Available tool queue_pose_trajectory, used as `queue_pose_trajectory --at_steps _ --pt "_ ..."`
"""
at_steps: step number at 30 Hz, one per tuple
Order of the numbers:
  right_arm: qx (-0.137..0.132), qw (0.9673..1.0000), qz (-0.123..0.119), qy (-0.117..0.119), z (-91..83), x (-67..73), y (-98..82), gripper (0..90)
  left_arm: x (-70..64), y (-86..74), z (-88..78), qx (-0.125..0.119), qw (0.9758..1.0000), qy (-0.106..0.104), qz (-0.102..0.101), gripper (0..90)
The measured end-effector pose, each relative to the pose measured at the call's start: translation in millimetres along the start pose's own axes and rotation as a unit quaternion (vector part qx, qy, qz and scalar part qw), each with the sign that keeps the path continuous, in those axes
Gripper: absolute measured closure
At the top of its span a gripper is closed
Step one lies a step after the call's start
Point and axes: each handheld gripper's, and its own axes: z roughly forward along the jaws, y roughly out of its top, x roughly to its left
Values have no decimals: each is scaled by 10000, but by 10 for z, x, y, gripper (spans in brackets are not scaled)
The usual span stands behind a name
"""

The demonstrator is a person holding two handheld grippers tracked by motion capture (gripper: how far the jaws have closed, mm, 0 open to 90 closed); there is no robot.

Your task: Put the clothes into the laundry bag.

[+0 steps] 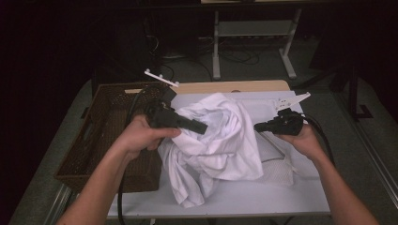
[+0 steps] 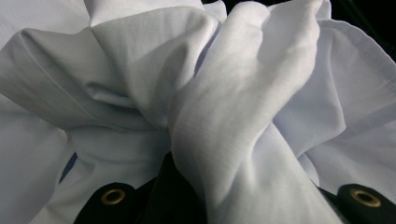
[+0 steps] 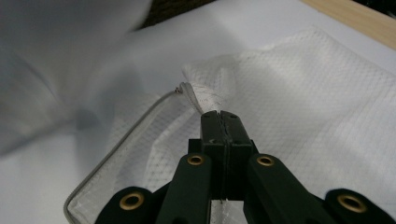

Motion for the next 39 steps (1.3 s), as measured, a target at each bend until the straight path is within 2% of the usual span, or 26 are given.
queue_pose_trajectory --at_steps 4,10,12,16,18,20,21,22,24,25,27,31,35,38,39 --pt "-23 10000 -74 -21 -8 24 96 892 96 -134 237 301 9994 -143 -62 818" --pt "-78 9999 -145 -25 -22 65 247 892 281 -298 628 674 9969 -351 -221 817" --pt "-78 9998 -195 -15 -14 81 286 892 350 -316 787 682 9961 -502 -256 817" --pt "-34 9997 -250 9 6 117 341 892 455 -268 1091 832 9946 -570 -245 815" --pt "-36 9996 -264 38 6 135 357 892 523 -246 1203 856 9947 -514 -250 812" --pt "-40 9996 -279 92 -3 167 371 893 671 -256 1308 816 9948 -419 -445 806" --pt "-45 9995 -301 111 -6 180 372 893 774 -277 1371 749 9953 -132 -600 798" --pt "-44 9994 -314 148 -10 198 370 893 862 -304 1429 711 9947 26 -742 790" --pt "-13 9993 -306 201 -1 218 361 893 988 -359 1539 641 9931 136 -974 781" --pt "42 9992 -318 237 12 234 353 893 1046 -394 1611 596 9915 269 -1123 778" --pt "145 9988 -353 296 45 271 333 893 1086 -430 1683 527 9906 254 -1233 776" --pt "354 9978 -372 409 119 308 261 891 1056 -433 1689 512 9917 348 -1130 771" --pt "599 9965 -413 401 195 322 203 872 1036 -435 1693 493 9920 402 -1093 768" --pt "733 9959 -357 379 246 317 158 718 1024 -439 1693 474 9927 435 -1023 767" --pt "742 9961 -307 360 251 311 151 707 1017 -439 1694 475 9927 455 -1010 767"
